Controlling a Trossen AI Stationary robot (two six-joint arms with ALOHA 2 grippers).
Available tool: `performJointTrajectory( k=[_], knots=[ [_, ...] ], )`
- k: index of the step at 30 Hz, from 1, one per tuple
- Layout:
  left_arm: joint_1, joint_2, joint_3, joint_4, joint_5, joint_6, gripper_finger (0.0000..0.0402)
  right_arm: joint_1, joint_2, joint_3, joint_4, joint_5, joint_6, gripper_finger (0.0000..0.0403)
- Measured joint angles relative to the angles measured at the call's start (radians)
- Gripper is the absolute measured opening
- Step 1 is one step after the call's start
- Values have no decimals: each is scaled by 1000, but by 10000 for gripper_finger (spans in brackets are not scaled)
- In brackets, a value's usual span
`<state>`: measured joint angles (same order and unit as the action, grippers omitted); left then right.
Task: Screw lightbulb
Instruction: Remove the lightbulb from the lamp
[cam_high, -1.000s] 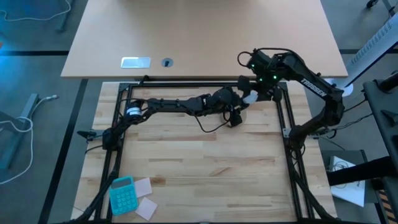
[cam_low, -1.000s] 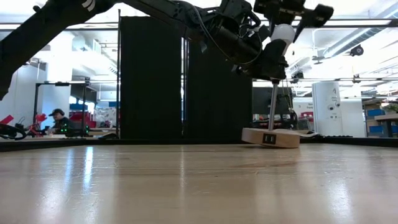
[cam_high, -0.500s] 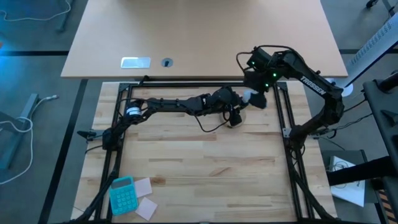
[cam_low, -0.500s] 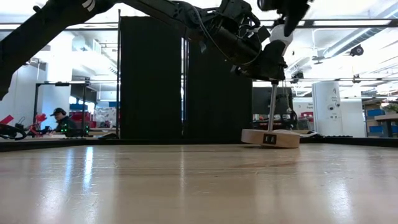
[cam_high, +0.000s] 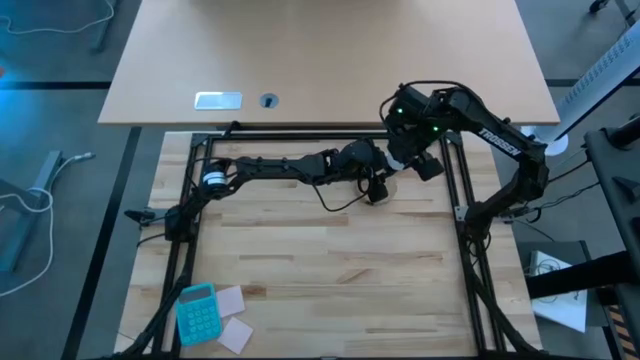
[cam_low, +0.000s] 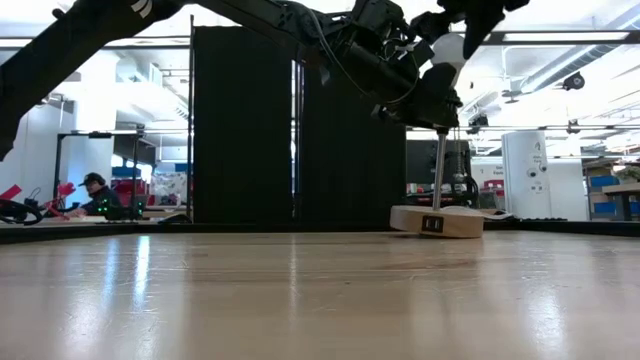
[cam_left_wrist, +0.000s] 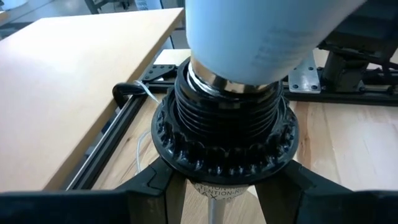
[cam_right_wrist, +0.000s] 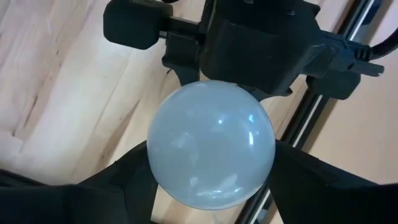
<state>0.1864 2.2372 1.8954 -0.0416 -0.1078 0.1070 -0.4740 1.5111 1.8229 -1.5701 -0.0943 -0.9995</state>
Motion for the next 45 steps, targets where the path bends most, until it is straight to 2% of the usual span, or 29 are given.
performJointTrajectory(
  k=[8, 13, 17, 19, 21, 26, 36, 45],
  knots=[
    [-4, 0, 1, 10, 20, 5, 144, -1, -66, 21, 38, -15, 96, 237],
    [-7, 0, 1, -3, 20, -4, 144, -5, -92, 18, 11, -9, 217, 240],
    [-9, -11, 2, -46, 6, 2, 144, -57, -145, 3, 8, 37, 333, 237],
    [-11, -19, 2, -62, -2, 14, 144, -97, -171, -24, 7, 98, 395, 237],
    [-11, -26, 2, -75, -5, 27, 144, -141, -195, -79, 4, 147, 459, 239],
    [-6, -36, 2, -113, -8, 41, 144, -232, -234, -281, 1, 151, 509, 244],
    [30, -58, -17, -199, 3, 45, 144, -225, -206, -648, 14, 125, 550, 246],
    [81, -162, -193, -188, -18, 94, 135, -192, -119, -825, 73, 121, 478, 243]
  ],
)
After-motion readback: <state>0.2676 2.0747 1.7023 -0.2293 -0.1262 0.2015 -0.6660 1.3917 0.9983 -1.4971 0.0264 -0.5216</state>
